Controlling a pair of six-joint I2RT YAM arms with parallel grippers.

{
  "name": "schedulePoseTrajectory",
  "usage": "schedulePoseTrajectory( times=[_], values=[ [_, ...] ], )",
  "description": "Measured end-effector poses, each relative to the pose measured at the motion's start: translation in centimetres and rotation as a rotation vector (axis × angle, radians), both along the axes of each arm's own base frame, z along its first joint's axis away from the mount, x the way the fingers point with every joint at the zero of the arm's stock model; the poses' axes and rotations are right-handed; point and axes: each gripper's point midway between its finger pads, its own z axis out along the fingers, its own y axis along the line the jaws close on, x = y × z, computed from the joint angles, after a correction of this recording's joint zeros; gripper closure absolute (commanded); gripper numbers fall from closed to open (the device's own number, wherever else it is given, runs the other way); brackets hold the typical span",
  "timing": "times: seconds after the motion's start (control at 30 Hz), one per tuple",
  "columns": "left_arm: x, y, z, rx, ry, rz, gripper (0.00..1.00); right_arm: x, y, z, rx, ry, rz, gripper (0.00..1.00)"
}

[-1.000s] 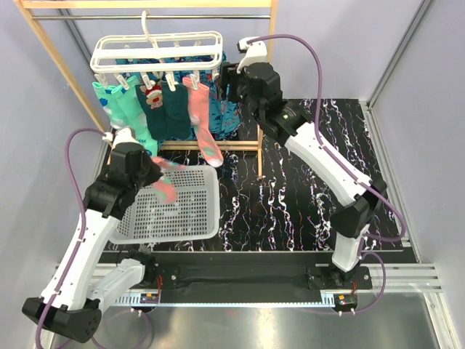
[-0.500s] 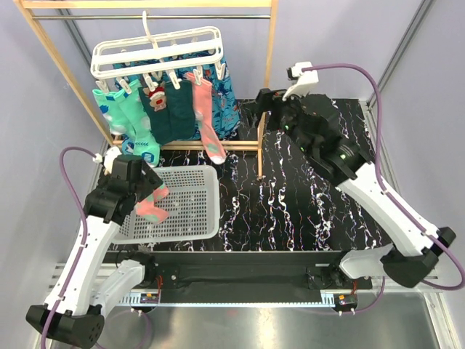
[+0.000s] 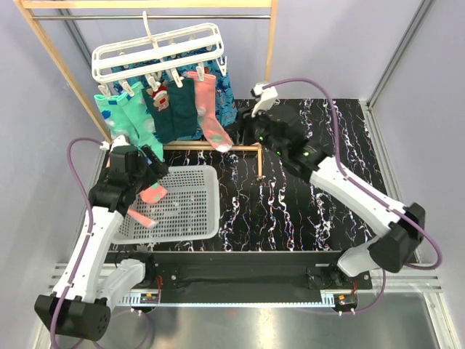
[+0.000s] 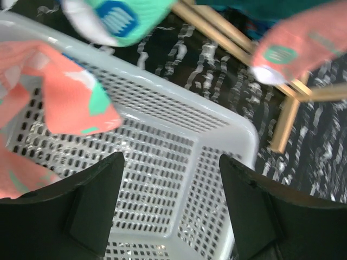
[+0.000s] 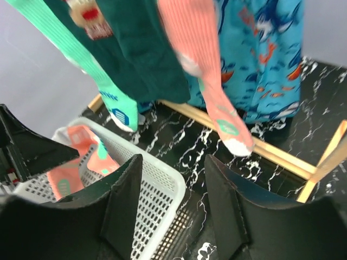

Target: Remove the socks clipped to the hanger

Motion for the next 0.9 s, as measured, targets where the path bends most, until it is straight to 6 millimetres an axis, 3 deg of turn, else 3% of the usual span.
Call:
schedulePoseTrajectory(
  times=[0.2, 0.3, 0.43, 0.57, 0.63, 0.73, 0.9],
  values=[
    [-1.0, 3.0, -4.7, -0.027, 0.091, 0.131, 0.23, 1.4, 2.9, -4.8, -0.033, 0.048, 0.067, 0.44],
    [-1.3, 4.2, -4.8, -0.033, 0.088, 0.209, 0.18, 2.0, 4.6, -6.5, -0.039, 0.047, 0.121, 0.43],
    [-1.9, 6.5, -4.8, -0.019, 0.085, 0.362, 0.19, 3.0, 6.3, -9.3, -0.070, 0.046, 0.164, 0.40],
    [-2.8, 8.3, -7.0, -0.027, 0.145, 0.468, 0.19, 4.5, 7.5, -11.8, -0.123, 0.018, 0.187, 0.37],
    [-3.0, 8.1, -8.6, -0.042, 0.192, 0.462, 0.17, 5.4, 8.2, -12.5, -0.147, -0.004, 0.193, 0.34],
    [-2.6, 6.0, -9.6, -0.099, 0.225, 0.332, 0.17, 6.7, 8.8, -12.9, -0.175, -0.049, 0.188, 0.31],
    [-1.2, 3.7, -6.1, -0.135, 0.064, 0.144, 0.18, 8.1, 8.6, -12.6, -0.207, -0.116, 0.144, 0.25]
  ],
)
